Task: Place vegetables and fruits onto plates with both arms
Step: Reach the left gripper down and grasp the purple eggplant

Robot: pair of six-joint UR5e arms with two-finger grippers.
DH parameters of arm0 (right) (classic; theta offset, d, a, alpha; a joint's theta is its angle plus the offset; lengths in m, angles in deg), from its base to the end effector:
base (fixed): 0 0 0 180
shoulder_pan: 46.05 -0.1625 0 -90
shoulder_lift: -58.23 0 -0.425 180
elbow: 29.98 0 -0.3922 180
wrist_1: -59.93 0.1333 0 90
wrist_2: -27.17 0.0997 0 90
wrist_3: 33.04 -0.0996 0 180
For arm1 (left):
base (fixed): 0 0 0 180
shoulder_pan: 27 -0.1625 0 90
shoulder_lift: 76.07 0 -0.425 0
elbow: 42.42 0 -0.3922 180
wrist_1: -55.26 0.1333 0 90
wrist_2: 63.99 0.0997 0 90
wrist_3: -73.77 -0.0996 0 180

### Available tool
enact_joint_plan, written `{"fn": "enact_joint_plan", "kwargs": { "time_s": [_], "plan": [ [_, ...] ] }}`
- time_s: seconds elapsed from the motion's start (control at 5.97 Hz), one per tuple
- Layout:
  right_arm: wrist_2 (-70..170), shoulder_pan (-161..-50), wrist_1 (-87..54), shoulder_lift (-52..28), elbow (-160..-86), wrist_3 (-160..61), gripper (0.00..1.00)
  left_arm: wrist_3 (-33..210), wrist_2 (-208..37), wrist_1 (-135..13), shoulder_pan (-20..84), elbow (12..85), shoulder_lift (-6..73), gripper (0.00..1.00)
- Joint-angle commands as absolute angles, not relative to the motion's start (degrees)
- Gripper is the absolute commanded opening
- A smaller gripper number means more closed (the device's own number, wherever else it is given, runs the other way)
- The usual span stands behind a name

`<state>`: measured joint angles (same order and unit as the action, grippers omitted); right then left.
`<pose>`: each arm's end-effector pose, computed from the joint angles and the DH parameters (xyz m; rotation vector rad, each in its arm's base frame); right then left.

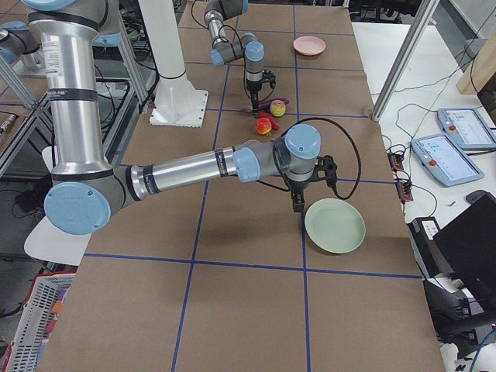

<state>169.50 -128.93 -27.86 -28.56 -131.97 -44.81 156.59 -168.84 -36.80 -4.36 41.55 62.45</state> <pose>-0.0099 -0.5184 0.5123 0.1298 -0.9395 -0.0638 0.6472 -0.3867 0.1778 -0.0388 0.8108 -0.1541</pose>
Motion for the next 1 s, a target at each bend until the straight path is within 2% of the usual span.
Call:
{"fn": "enact_joint_plan", "kwargs": {
  "time_s": [0.0, 0.17, 0.33, 0.5, 0.84],
  "plan": [
    [170.25, -129.01, -27.79, -28.52, -131.93, -44.73, 1.00, 156.82, -168.84, -36.68, -4.58, 41.34, 62.45, 0.67],
    [170.34, -129.02, -27.87, -28.52, -131.93, -44.72, 1.00, 157.08, -168.14, -36.68, -4.67, 41.52, 62.36, 0.41],
    [170.43, -129.02, -27.87, -28.52, -131.84, -44.72, 1.00, 158.39, -165.44, -36.68, -5.37, 41.69, 62.45, 0.00],
    [170.25, -129.02, -28.31, -27.82, -132.01, -44.81, 1.00, 161.71, -163.58, -35.89, -5.55, 43.18, 63.14, 0.00],
    [170.52, -128.93, -28.14, -26.59, -132.37, -49.10, 1.00, 161.13, -165.75, -22.78, -2.49, 50.28, 62.54, 0.00]
  ]
}}
